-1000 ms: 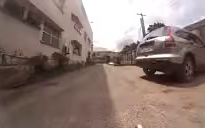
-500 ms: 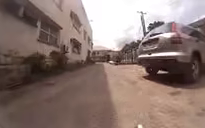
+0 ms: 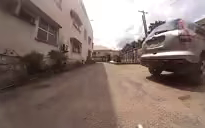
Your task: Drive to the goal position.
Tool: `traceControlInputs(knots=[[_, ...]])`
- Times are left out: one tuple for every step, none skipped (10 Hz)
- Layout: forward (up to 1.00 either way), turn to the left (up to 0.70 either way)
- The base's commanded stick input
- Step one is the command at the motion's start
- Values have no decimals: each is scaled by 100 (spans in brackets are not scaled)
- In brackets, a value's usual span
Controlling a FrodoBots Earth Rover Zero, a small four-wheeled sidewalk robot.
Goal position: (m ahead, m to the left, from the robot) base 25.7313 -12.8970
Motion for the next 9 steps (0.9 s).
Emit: traceControlInputs(knots=[[50,1],[50,1],[50,1],[50,1],[50,1],[50,1],[50,1],[50,1],[50,1]])
